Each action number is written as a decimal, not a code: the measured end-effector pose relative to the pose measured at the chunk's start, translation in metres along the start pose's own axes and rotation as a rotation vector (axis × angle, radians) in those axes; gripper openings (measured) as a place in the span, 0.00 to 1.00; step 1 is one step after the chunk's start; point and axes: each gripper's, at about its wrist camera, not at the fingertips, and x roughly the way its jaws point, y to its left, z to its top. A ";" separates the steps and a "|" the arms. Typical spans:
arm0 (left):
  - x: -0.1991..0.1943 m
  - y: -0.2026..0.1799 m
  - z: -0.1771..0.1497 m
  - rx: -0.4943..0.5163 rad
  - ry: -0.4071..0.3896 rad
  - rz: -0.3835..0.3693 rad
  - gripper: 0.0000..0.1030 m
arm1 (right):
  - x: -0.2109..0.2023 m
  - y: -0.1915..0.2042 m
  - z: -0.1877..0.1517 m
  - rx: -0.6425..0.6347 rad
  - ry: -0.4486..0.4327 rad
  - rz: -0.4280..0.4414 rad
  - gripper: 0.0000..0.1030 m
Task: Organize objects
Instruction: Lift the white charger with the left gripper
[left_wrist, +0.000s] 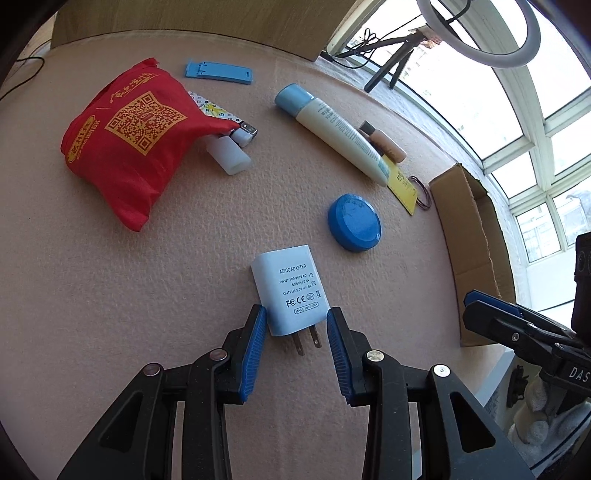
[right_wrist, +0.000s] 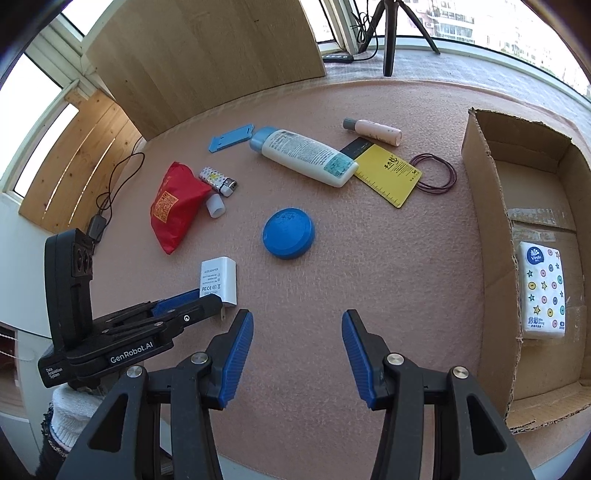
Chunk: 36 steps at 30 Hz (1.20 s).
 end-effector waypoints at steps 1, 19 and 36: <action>-0.002 -0.002 0.000 0.009 -0.006 0.013 0.36 | 0.003 0.002 0.002 -0.009 0.007 0.002 0.45; -0.005 -0.001 -0.002 0.049 -0.029 0.028 0.52 | 0.080 0.045 0.039 -0.068 0.162 0.109 0.45; 0.002 0.000 -0.002 0.024 -0.007 -0.015 0.41 | 0.104 0.058 0.039 -0.115 0.212 0.114 0.44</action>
